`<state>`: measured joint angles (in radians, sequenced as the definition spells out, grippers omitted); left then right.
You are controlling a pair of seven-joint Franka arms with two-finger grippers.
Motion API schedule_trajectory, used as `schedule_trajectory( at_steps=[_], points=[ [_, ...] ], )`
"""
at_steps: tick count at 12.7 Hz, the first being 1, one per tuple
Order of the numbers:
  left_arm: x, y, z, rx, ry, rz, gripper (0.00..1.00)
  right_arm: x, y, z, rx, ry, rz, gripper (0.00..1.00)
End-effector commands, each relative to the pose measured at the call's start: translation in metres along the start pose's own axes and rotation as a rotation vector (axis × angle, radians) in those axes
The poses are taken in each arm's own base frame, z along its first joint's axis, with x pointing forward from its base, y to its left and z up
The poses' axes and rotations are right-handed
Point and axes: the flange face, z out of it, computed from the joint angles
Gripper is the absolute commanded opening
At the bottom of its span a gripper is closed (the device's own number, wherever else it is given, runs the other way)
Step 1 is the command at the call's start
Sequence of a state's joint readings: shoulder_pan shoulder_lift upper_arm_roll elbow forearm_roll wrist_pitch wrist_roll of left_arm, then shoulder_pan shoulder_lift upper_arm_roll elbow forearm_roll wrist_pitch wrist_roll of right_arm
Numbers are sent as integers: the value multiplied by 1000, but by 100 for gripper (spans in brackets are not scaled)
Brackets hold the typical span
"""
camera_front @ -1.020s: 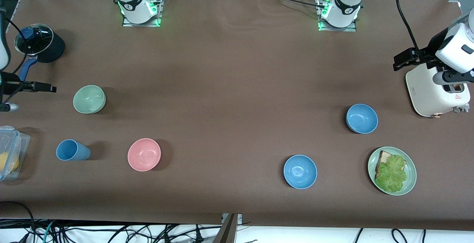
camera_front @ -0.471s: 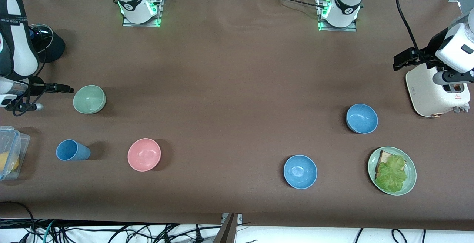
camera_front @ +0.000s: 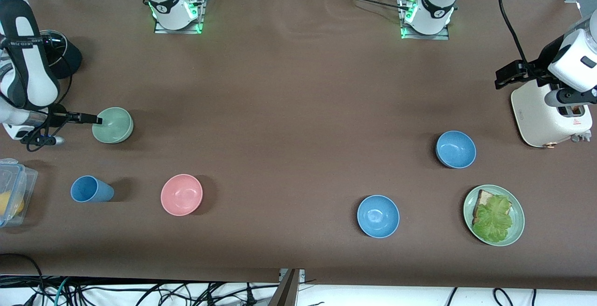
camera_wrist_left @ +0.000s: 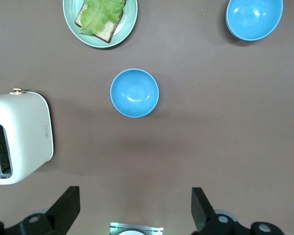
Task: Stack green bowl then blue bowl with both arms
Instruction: 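Reach the right gripper toward the pale green bowl, then grasp the rim of the pale green bowl with the right gripper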
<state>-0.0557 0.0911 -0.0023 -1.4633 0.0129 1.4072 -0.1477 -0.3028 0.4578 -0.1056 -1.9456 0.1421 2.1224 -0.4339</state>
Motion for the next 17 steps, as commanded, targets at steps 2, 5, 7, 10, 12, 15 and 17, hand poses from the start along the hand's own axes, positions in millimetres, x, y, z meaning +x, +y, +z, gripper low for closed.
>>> schedule_trajectory(
  at_steps=[2,5,7,10,12,15,17],
  points=[
    [-1,2,-7,-12,-6,1,100,4,7,15,26,29,-4,98],
    [-1,2,-7,-12,-6,1,100,4,7,19,28,25,-2,64],
    [-1,2,-7,-12,-6,1,100,4,6,18,31,21,-13,19],
    [-1,2,-7,-12,-6,0,100,4,5,18,33,17,-35,0],
    [-1,2,-7,-12,-6,1,100,5,4,18,34,17,-35,0],
    [-1,2,-7,-12,-6,0,100,14,-15,-6,74,35,-40,0],
    [-1,2,-7,-12,-6,1,100,29,-37,-39,136,10,-35,0]
  ],
)
